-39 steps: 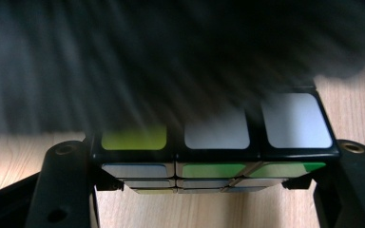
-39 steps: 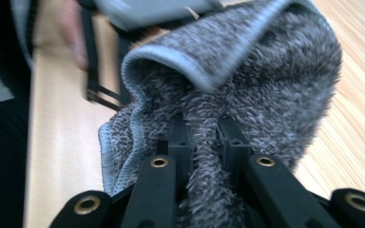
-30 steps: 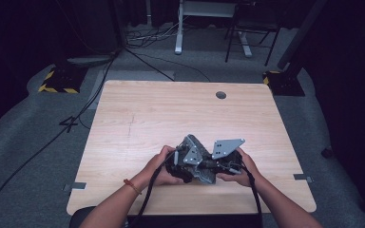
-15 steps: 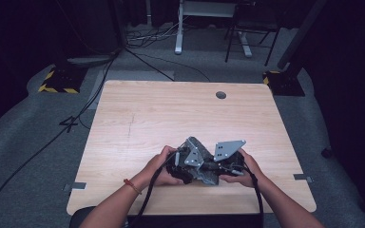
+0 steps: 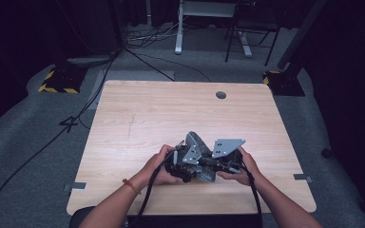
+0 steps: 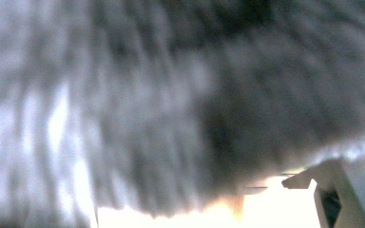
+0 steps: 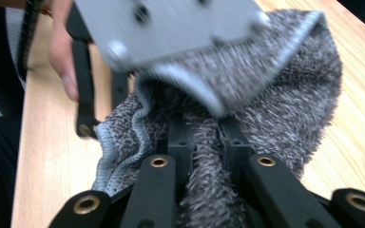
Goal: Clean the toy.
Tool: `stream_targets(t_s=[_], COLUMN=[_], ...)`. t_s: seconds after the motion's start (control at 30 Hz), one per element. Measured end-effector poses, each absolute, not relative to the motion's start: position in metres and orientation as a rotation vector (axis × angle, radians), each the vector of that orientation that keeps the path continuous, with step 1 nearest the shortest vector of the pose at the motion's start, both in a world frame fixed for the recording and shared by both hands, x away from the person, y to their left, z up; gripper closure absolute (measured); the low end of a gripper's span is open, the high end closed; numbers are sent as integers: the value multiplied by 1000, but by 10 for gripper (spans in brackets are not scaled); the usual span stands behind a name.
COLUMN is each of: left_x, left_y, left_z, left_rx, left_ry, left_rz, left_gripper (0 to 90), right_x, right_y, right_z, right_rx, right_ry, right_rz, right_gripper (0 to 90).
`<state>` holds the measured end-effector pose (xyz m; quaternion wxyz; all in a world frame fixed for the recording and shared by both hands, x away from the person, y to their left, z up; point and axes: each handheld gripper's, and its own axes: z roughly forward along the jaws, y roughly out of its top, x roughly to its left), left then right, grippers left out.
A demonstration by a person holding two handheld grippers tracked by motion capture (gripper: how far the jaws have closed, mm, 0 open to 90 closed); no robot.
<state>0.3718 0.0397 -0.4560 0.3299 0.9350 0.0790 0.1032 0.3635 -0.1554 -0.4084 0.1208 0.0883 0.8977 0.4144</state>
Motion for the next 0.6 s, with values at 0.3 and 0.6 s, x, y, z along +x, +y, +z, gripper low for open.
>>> stream_targets(t_s=[0.3,0.6], left_x=[369,368], left_y=[43,35], left_z=[-454,-457], left_rx=[2455,2451], left_ry=[185,178], left_rz=[268,250], left_gripper=[339,339], right_x=[357,351], right_y=[-167,-147], right_z=[-409,-406], right_rx=[237,179], right_ry=[2664,2665], right_rz=[1194,1213], right_gripper=[793,790])
